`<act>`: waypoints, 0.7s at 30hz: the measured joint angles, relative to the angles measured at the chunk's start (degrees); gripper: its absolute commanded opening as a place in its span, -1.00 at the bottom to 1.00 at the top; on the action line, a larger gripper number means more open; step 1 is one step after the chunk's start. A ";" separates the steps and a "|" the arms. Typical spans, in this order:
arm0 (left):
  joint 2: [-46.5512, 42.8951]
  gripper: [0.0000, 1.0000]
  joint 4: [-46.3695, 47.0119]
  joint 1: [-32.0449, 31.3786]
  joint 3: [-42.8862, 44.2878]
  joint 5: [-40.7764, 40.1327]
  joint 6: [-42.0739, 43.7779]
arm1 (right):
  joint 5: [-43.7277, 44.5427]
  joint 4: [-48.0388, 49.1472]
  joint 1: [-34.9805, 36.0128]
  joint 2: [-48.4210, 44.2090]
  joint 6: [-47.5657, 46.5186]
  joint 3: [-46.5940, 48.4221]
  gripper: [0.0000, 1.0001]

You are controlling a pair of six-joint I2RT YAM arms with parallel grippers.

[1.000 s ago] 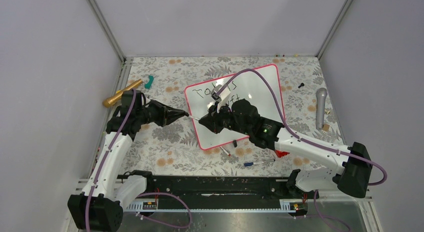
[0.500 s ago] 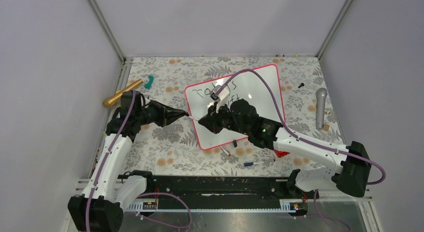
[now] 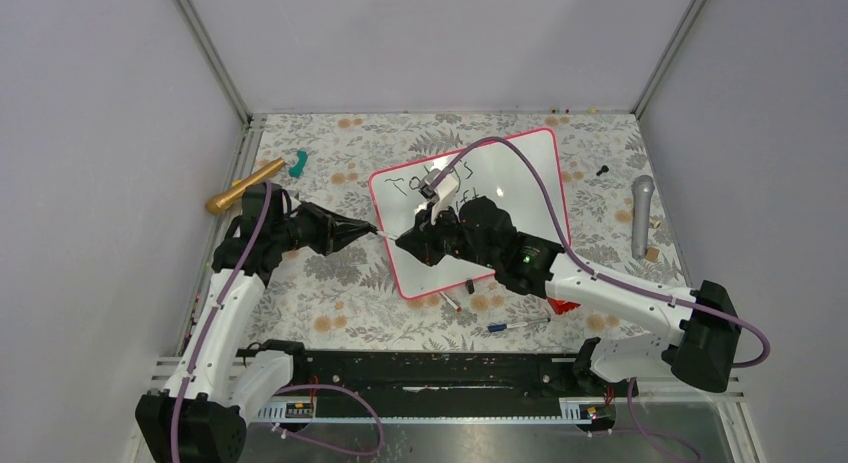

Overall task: Write a sentence on the whiteboard
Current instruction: Insert the whiteboard marker without the cap into the pen cap.

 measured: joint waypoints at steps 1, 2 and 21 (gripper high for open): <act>0.00 -1.00 0.00 0.00 0.00 -0.02 0.02 | -0.02 0.02 0.00 0.17 0.00 0.20 -1.00; 0.00 -1.00 0.00 0.00 0.00 -0.02 0.02 | 0.00 0.07 0.00 0.35 0.02 0.37 -1.00; -6.67 -1.00 9.66 -8.61 -6.08 -16.90 -8.57 | 7.98 3.78 2.05 7.13 -0.13 3.76 -1.00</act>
